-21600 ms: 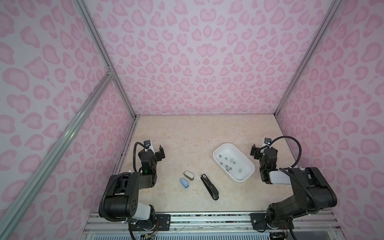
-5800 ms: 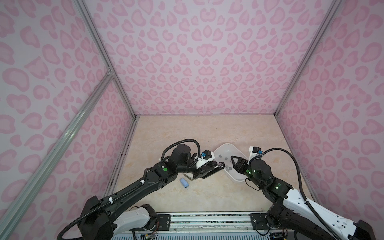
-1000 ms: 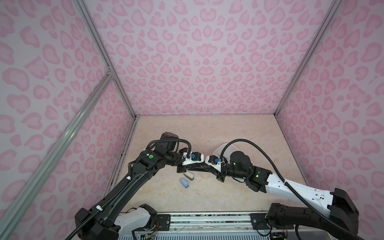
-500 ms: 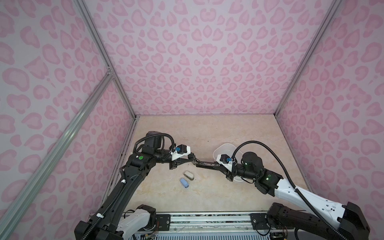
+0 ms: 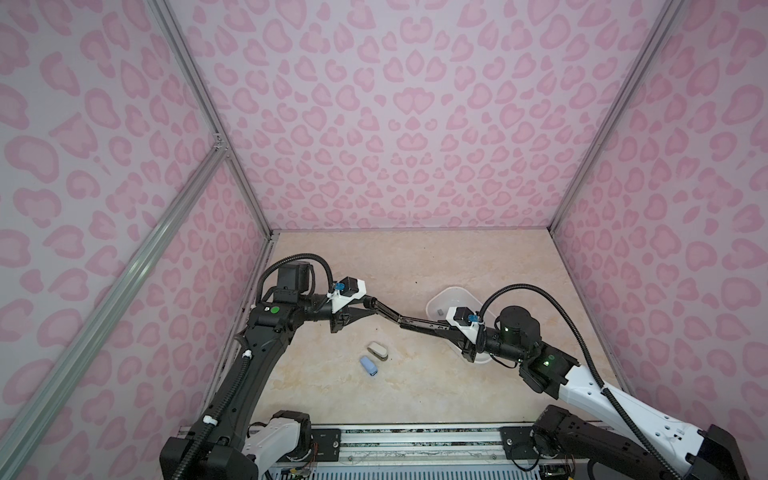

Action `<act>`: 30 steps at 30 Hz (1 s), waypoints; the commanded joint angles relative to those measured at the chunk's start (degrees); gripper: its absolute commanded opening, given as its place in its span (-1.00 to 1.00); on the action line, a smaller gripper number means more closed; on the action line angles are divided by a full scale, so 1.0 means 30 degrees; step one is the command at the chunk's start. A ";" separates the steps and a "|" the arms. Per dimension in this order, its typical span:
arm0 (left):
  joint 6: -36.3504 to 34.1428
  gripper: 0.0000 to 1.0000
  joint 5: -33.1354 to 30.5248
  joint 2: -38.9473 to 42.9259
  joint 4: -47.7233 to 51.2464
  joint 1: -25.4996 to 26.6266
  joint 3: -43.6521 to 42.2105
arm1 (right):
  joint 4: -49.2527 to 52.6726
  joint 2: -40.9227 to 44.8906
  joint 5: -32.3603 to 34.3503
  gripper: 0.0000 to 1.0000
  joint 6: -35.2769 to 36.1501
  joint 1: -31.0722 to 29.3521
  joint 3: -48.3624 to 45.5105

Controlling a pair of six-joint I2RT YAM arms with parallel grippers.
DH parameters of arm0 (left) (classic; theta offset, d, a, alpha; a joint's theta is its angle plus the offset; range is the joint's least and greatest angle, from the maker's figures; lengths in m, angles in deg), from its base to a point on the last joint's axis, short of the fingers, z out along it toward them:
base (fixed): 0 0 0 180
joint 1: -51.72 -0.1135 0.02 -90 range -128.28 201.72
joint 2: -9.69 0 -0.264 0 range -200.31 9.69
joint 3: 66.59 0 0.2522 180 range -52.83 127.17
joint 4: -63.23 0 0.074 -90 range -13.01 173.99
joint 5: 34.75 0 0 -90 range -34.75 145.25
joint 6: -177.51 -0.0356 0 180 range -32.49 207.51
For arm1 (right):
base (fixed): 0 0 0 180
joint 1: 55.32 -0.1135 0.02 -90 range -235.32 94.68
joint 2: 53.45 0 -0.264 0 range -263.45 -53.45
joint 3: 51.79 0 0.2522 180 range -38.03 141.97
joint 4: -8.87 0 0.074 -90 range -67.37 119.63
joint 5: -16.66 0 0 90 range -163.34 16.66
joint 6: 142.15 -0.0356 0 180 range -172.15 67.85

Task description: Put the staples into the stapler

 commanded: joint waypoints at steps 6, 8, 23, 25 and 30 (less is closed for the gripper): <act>0.2452 -0.42 -0.4001 -0.0692 -0.3711 -0.0221 0.0233 | -0.2517 0.0502 -0.0687 -1.00 -0.0880 -0.0806 -0.0319; 0.2787 -0.36 -0.3840 -0.0947 -0.3580 -0.0209 0.0632 | -0.2632 0.0630 0.0184 -1.00 -0.1040 -0.1231 -0.0363; 0.8036 -0.29 -1.1930 0.5863 -0.8721 0.7958 -0.2273 | -0.0521 -0.2827 0.4725 -1.00 -0.5978 -0.1701 0.4604; 0.7902 -0.29 -1.3399 0.6528 -0.9044 0.9340 -0.3201 | -0.0743 -0.3081 0.4291 -1.00 -0.5728 -0.1831 0.4698; 0.7861 -0.30 -1.5616 0.6823 -1.0035 1.1332 -0.4645 | -0.1732 -0.2967 0.4671 -1.00 -0.4982 -0.2726 0.4075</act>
